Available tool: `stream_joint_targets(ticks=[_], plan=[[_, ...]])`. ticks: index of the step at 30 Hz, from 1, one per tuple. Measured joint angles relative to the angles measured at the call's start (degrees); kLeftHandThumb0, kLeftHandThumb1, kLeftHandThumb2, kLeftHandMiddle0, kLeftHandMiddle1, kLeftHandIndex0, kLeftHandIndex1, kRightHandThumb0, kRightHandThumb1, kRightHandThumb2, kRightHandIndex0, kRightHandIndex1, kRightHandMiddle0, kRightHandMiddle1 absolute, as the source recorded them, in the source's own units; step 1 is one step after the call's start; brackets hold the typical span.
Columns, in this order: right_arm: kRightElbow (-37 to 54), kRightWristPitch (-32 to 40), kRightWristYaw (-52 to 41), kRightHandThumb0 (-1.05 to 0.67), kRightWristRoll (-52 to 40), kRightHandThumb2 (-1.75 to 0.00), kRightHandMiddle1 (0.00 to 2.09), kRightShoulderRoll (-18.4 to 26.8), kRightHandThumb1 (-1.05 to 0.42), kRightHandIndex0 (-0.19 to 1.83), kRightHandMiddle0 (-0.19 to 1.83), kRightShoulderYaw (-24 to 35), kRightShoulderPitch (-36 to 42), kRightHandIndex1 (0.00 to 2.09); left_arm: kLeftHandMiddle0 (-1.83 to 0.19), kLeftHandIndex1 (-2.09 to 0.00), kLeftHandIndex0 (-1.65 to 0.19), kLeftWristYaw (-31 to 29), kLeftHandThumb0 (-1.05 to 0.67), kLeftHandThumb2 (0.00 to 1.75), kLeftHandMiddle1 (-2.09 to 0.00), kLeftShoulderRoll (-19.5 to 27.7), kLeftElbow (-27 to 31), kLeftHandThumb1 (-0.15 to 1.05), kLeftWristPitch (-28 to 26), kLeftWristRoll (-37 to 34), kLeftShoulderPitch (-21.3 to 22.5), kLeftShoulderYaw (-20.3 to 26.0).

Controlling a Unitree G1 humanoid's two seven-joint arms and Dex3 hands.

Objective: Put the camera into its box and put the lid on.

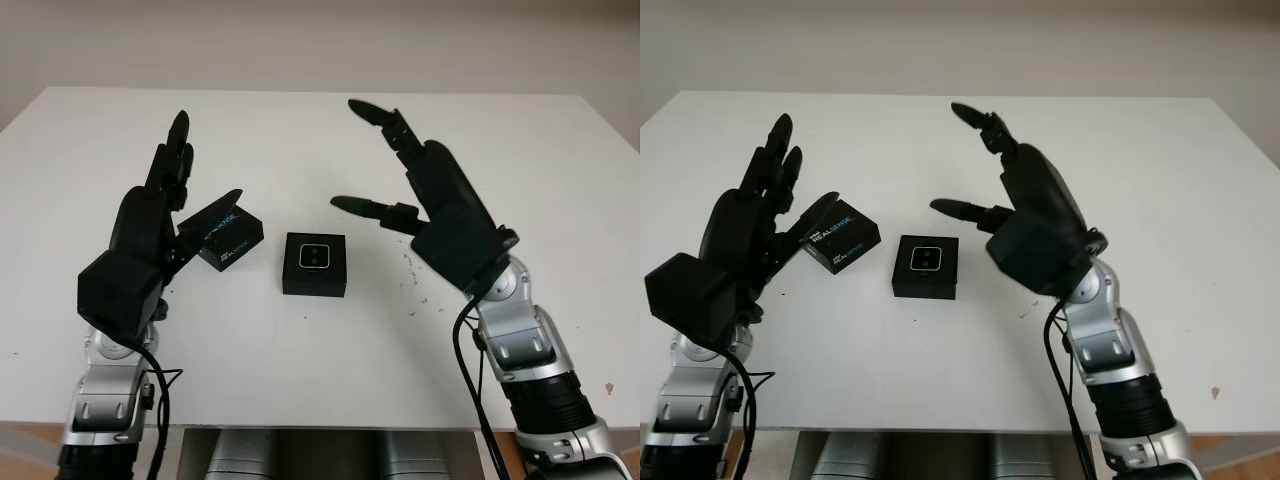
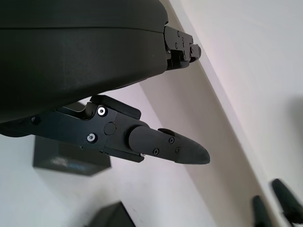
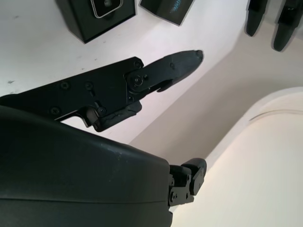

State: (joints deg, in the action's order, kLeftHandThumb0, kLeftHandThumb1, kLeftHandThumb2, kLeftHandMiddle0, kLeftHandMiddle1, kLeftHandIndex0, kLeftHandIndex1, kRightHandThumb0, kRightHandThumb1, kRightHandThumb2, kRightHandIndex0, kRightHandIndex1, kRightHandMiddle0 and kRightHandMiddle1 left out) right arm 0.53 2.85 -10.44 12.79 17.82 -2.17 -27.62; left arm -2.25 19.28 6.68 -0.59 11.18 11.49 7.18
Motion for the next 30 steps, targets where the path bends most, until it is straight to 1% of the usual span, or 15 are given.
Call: stream_joint_targets(ticks=[2, 4, 5, 9, 12, 15, 19, 23, 27, 30], plan=[[-0.6, -0.3, -1.4, -0.67, -2.2, -0.06, 0.47, 0.9, -1.00, 0.11, -0.02, 1.3, -1.2, 0.05, -0.02, -0.04, 0.00, -0.9, -0.66, 0.08, -0.04, 2.5, -0.1, 1.04, -2.4, 2.5, 0.6, -0.1], [-2.2, -1.5, -2.7, -0.70, -4.6, -0.06, 0.66, 1.5, -1.02, 0.08, -0.14, 2.5, -2.6, 0.03, -0.04, -0.05, -0.01, -2.0, -0.68, 0.07, -0.06, 4.8, -0.4, 1.03, -4.1, 5.2, 1.2, -0.7], [-2.8, -1.7, -3.4, -0.70, -5.6, -0.06, 0.70, 1.7, -1.02, 0.07, -0.17, 3.0, -3.3, 0.03, -0.04, -0.05, -0.01, -2.5, -0.69, 0.06, -0.06, 5.8, -0.6, 1.03, -4.5, 6.5, 1.6, -1.1], [-3.9, -0.8, -4.6, -0.65, -10.1, -0.05, 0.71, 2.2, -1.02, 0.05, -0.19, 5.6, -4.8, 0.02, 0.00, -0.03, 0.02, -4.7, -0.73, 0.06, -0.04, 9.2, -1.6, 1.03, -6.2, 10.3, 3.5, -2.9], [-3.8, 3.3, -2.3, -0.67, -11.9, -0.06, 0.74, 2.1, -1.04, 0.08, -0.16, 8.2, -6.1, 0.04, 0.03, -0.02, 0.06, -7.3, -0.76, 0.05, -0.03, 11.1, -2.9, 1.02, -7.3, 11.7, 5.0, -4.5], [-3.7, 4.9, 0.4, -0.66, -11.6, -0.10, 0.83, 2.2, -1.05, 0.12, -0.16, 9.6, -7.3, 0.06, 0.07, -0.01, 0.10, -9.1, -0.81, 0.05, -0.03, 12.4, -4.9, 1.02, -8.7, 13.8, 6.4, -6.6], [-3.6, 5.5, 2.6, -0.68, -10.6, -0.10, 0.88, 2.6, -1.05, 0.13, -0.17, 9.8, -8.8, 0.07, 0.11, -0.01, 0.14, -9.3, -0.86, 0.05, -0.03, 12.1, -7.5, 1.01, -9.9, 15.9, 7.8, -9.1], [-4.0, 5.4, 3.7, -0.69, -10.3, -0.10, 0.89, 2.8, -1.05, 0.14, -0.17, 9.8, -9.3, 0.07, 0.15, 0.00, 0.19, -7.7, -0.90, 0.06, -0.03, 10.7, -10.0, 1.02, -10.3, 17.5, 9.2, -11.5], [-5.2, 4.7, 3.4, -0.66, -10.8, -0.10, 0.95, 2.8, -1.05, 0.13, -0.19, 9.8, -9.3, 0.07, 0.18, 0.00, 0.19, -4.3, -0.94, 0.07, -0.03, 9.5, -14.4, 1.04, -8.4, 20.0, 10.5, -14.0], [-5.4, 3.9, 3.1, -0.67, -10.4, -0.11, 0.98, 2.9, -1.05, 0.13, -0.19, 9.6, -9.2, 0.07, 0.19, 0.00, 0.19, -2.7, -0.96, 0.07, -0.04, 8.8, -17.5, 1.05, -7.8, 21.2, 11.9, -15.5]])
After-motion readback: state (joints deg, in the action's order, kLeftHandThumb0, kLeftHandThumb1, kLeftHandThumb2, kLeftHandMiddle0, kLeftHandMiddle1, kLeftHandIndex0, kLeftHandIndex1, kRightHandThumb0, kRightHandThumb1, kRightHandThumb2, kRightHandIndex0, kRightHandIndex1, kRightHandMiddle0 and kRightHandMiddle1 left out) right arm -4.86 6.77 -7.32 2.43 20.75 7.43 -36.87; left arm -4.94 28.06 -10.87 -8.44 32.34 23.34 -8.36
